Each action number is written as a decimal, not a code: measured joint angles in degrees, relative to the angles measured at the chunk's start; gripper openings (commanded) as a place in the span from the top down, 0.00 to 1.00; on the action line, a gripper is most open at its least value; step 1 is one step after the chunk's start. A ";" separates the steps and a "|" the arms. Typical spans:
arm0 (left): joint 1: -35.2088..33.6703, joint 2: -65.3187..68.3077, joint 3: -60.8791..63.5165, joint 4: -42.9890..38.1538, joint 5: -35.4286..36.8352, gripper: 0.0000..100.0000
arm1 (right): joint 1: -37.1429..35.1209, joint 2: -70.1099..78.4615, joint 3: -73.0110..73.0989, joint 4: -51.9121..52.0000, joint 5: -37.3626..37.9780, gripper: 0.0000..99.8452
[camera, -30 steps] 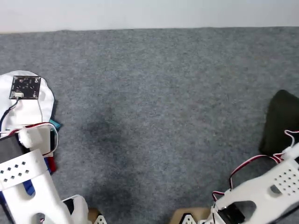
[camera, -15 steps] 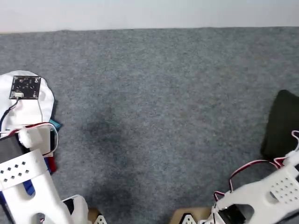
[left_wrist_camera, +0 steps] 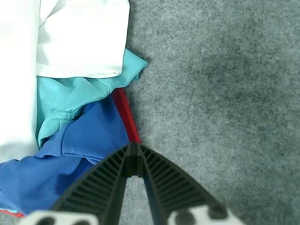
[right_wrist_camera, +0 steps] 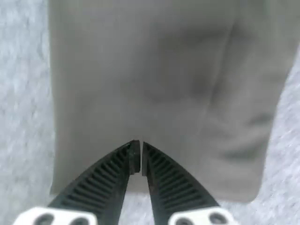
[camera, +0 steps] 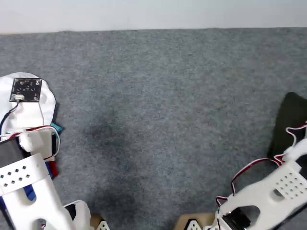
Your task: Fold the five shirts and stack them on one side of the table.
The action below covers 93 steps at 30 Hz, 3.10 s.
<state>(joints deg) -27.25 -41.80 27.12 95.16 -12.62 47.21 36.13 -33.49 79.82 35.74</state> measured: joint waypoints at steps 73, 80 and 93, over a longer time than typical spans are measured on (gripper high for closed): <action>0.00 0.00 0.00 0.00 0.00 1.00 | -8.62 1.93 0.00 -26.64 -1.49 0.99; 0.00 0.00 0.00 0.00 0.00 1.00 | -4.92 1.58 0.00 -18.20 -1.49 0.99; 0.00 0.00 -1.32 3.25 0.00 1.00 | -6.59 -11.96 0.00 14.15 -11.43 0.99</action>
<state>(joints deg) -27.25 -41.80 25.80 98.42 -12.62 40.62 24.18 -33.49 93.98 24.31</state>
